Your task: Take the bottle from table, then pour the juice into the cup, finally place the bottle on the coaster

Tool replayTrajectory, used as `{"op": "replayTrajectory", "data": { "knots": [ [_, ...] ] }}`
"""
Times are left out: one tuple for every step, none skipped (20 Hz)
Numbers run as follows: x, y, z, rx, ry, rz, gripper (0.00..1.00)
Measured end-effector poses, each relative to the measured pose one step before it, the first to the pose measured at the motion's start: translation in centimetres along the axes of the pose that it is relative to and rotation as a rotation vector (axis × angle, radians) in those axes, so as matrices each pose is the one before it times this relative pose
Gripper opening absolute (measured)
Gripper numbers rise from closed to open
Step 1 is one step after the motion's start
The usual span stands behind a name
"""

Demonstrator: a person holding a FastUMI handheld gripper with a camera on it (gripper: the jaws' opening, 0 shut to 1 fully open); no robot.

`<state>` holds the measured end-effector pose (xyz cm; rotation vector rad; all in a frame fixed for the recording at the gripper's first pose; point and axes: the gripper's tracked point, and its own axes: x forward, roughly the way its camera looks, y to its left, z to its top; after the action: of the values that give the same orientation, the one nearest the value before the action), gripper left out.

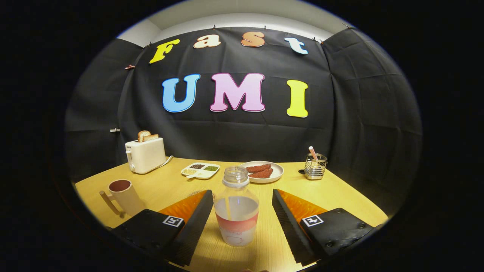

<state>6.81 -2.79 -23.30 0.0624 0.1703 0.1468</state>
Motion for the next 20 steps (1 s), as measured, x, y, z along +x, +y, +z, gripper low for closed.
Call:
{"op": "replayTrajectory", "data": {
  "knots": [
    [0.218,0.063,-0.511,0.00732,0.00347,0.00385,0.97],
    [0.26,0.047,-0.638,0.00511,0.00909,0.00393,0.97],
    [0.269,-0.004,-0.531,0.00688,0.00433,0.00247,0.97],
    [0.208,-0.078,-0.276,0.00589,-0.00093,0.00098,0.97],
    [0.259,-0.057,-0.286,0.00156,0.00026,0.00116,0.97],
    [0.212,-0.052,-0.461,-0.00161,0.00015,0.00064,0.97],
    [0.344,0.06,-0.375,-0.00258,0.00329,0.00267,0.97],
    [0.195,-0.081,-0.345,-0.00137,0.00379,-0.00026,0.97],
    [0.253,0.002,-0.226,0.00088,0.00006,0.0016,0.97],
    [0.163,-0.073,-0.197,0.00018,0.00228,-0.00066,0.97],
    [0.225,-0.067,-0.141,0.00138,0.00157,0.00047,0.97],
    [0.202,0.065,-0.148,0.00372,0.00236,0.00119,0.97],
    [0.176,0.125,-0.233,0.00754,0.00554,0.00447,0.97],
    [0.124,0.143,-0.077,0.00808,0.00396,0.00447,0.97],
    [0.225,0.236,0.068,0.00892,-0.00139,0.00661,0.97],
    [0.178,0.143,0.245,0.0032,-0.00935,0.00194,0.96],
    [0.166,0.049,0.284,-0.00098,-0.01309,0.00112,0.92],
    [0.276,0.005,0.075,-0.00457,-0.0061,-0.00148,0.9],
    [0.166,-0.162,-0.028,-0.00213,-0.00044,-0.00046,0.84],
    [0.126,0.105,-0.035,-0.00162,-0.00332,0.00408,0.82]
  ]
}}
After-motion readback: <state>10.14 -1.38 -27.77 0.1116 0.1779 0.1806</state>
